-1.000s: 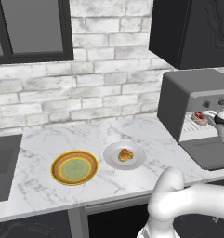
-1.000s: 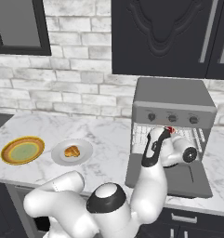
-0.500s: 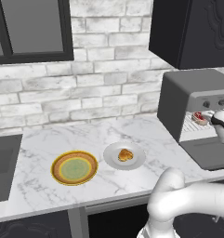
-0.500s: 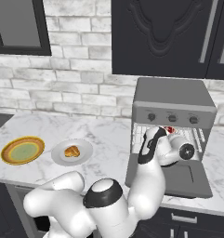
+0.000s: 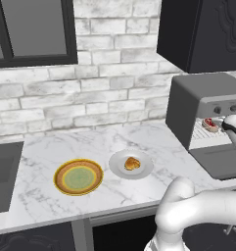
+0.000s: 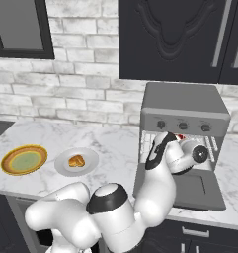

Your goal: Open the toaster oven door. Place the bread on the top rack in the toaster oven and place the steak on the bottom rack.

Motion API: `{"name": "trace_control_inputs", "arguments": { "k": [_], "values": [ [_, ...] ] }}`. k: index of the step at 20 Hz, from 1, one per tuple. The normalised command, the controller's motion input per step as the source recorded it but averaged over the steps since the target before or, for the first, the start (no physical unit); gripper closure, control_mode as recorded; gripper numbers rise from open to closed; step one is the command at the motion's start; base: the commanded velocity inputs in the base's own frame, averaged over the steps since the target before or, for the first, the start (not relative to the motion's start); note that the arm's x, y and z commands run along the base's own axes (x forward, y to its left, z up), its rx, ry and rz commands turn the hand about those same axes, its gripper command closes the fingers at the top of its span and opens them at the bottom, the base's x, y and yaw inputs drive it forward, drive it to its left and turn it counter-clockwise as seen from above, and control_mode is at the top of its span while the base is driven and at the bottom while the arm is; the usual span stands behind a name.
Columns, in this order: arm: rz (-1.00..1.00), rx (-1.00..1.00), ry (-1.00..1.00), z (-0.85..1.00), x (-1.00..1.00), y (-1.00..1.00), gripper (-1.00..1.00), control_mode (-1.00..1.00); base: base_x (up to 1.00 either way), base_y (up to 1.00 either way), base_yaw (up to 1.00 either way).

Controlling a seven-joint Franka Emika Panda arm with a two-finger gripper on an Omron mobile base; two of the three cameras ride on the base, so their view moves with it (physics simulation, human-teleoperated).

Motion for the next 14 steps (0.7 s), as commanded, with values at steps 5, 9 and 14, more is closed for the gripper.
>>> {"name": "trace_control_inputs", "arguments": {
  "k": [5, 9, 14],
  "values": [
    [0.05, -0.09, 0.03, -0.61, -0.11, 0.0, -1.0, -1.0, 0.0, 0.0, 0.0],
    [0.06, -0.1, 0.05, -0.6, -0.16, 0.0, -1.0, -1.0, 0.0, 0.0, 0.0],
    [0.09, -0.12, 0.1, -0.62, -0.26, -0.01, -1.0, -1.0, 0.0, 0.0, 0.0]
  ]
}}
